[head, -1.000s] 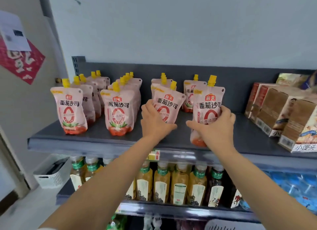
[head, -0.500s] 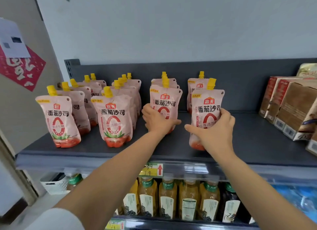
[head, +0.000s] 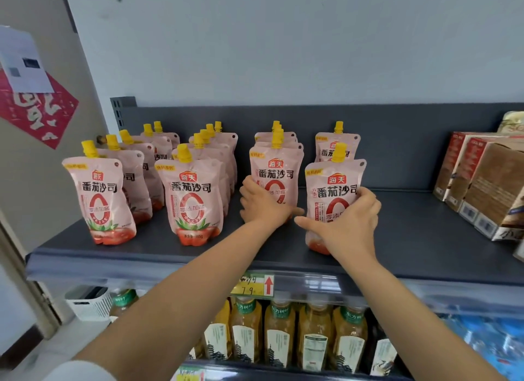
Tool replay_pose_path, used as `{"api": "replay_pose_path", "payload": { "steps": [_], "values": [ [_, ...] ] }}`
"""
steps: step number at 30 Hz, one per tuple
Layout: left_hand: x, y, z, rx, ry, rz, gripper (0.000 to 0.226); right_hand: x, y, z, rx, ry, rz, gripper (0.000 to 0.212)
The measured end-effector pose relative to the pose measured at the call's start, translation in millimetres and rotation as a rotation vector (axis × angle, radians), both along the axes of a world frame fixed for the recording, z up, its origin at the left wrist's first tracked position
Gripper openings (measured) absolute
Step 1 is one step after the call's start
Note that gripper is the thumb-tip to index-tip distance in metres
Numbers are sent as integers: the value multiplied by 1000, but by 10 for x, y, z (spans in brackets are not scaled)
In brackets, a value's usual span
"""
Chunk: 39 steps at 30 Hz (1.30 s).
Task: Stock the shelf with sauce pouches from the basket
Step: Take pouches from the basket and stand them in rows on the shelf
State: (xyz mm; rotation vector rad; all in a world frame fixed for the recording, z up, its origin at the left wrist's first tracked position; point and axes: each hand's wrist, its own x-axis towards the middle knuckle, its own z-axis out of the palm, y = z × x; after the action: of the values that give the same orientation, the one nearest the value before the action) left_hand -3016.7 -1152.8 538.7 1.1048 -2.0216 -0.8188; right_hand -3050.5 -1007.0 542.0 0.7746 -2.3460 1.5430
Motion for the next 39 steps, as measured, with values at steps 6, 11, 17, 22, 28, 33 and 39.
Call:
{"api": "replay_pose_path", "payload": {
  "steps": [6, 11, 17, 22, 28, 33, 39],
  "values": [
    [200, -192, -14, 63, -22, -266, 106, 14, 154, -79, 120, 11, 68, 129],
    [336, -154, -76, -3, 48, -378, 100, 53, 185, -76, 107, -40, 123, 127],
    [437, -106, -10, 41, 97, -397, 111, 172, 116, -65, 107, -27, 105, 128],
    [604, -88, 46, 114, 131, -374, 92, 294, -103, -66, 126, -8, 96, 127],
    [816, -2, 28, 200, 241, -389, 56, 415, -461, -25, 122, -35, 115, 124],
    [853, 102, 16, 223, 335, -392, 37, 537, -665, -56, 181, 5, 67, 115],
    [839, 87, -24, 29, 205, -348, 19, 551, -668, -55, 249, 6, 83, 110]
  ]
}}
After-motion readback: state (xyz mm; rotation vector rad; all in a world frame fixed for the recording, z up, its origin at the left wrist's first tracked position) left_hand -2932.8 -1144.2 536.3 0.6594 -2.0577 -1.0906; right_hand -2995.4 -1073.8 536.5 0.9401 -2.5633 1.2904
